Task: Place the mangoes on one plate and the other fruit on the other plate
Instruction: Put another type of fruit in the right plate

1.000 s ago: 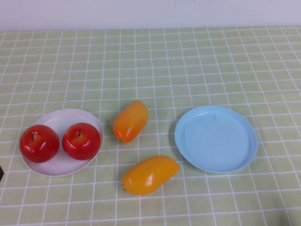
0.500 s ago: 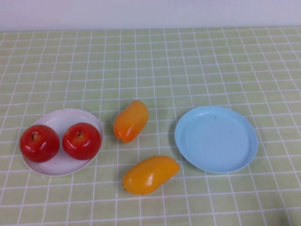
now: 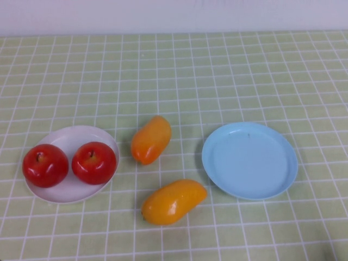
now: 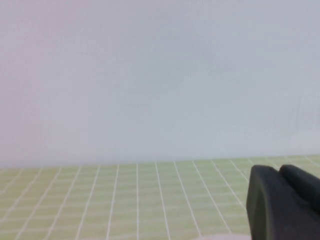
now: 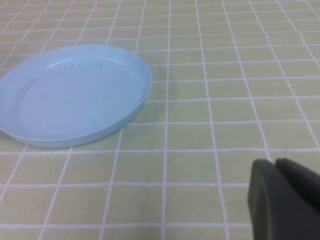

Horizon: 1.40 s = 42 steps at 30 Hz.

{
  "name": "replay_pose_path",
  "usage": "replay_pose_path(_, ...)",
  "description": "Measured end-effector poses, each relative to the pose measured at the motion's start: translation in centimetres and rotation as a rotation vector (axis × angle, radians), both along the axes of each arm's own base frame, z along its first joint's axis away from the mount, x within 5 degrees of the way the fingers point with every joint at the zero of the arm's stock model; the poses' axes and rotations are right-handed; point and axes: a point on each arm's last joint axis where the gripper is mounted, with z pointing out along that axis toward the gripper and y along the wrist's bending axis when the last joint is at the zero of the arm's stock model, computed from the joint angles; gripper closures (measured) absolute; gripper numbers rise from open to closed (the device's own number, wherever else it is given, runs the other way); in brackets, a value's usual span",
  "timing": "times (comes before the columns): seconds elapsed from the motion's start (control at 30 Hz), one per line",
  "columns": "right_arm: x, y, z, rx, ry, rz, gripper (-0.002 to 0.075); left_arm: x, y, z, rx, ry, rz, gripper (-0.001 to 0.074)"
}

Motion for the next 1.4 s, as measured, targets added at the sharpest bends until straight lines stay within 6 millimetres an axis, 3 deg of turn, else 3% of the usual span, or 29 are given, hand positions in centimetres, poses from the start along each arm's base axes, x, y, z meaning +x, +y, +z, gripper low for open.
replay_pose_path(0.17,0.0,0.0,0.0,0.000,0.000,0.000,0.0742,-0.3,0.0,-1.2,-0.010,0.075,-0.005,0.0731)
replay_pose_path(0.57,0.0,0.0,0.0,0.001,0.000,0.000,0.0742,-0.9,0.3,-5.1,0.047,0.480,0.021,0.0731)
replay_pose_path(1.4,0.0,0.0,0.0,0.001,0.000,0.000,0.0742,-1.0,0.4,-5.2,0.077,0.496,0.030,0.0731)
